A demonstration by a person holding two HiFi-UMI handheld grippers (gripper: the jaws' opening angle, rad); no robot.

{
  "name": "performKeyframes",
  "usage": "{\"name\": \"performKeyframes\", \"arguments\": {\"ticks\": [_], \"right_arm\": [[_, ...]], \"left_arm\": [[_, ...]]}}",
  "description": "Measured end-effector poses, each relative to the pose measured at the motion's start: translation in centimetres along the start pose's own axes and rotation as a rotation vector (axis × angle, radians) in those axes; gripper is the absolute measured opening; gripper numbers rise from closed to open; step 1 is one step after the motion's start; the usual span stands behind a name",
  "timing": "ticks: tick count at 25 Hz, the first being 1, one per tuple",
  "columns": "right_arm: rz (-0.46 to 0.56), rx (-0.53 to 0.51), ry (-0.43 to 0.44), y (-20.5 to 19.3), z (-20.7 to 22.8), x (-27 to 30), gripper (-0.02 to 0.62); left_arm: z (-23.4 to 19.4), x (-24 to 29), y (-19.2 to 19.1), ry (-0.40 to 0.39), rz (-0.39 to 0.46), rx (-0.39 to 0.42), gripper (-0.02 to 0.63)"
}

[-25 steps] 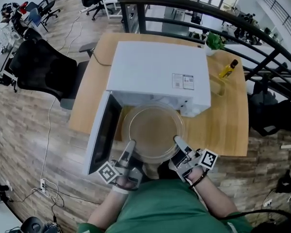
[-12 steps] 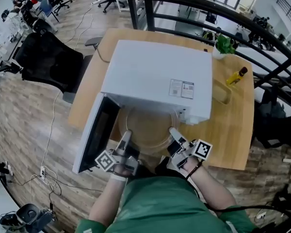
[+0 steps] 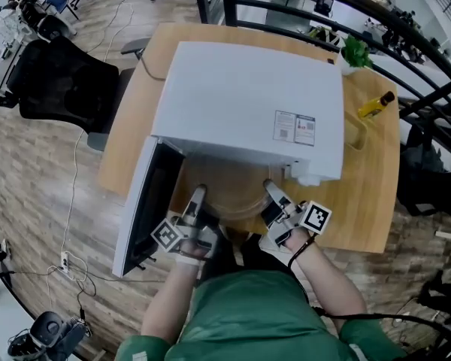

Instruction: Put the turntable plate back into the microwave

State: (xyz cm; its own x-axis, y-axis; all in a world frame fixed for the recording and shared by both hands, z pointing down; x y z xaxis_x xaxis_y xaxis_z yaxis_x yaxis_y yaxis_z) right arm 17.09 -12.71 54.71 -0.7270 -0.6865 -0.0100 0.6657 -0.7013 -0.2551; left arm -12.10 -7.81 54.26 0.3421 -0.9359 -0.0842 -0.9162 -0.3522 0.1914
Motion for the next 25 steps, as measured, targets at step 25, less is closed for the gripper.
{"name": "performKeyframes", "arguments": {"ticks": [25], "right_arm": [[0.069, -0.001, -0.114, -1.4, 6.1, 2.1, 0.049]], "left_arm": [[-5.8, 2.9, 4.0, 0.062, -0.05, -0.033, 0.043]]}}
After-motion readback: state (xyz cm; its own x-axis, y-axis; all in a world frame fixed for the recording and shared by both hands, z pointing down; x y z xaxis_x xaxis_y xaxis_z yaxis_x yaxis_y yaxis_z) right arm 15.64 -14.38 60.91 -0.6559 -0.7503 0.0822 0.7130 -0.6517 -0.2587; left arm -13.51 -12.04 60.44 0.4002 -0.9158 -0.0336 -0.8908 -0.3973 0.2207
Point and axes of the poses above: the fingertips, and each gripper's own axes: x forward along the fingers, z to its right, y out of its top, the point moved 10 cm from there along -x, backward along the fingers, and after that the axes turned 11 degrees about -x, right-handed, at the moved point
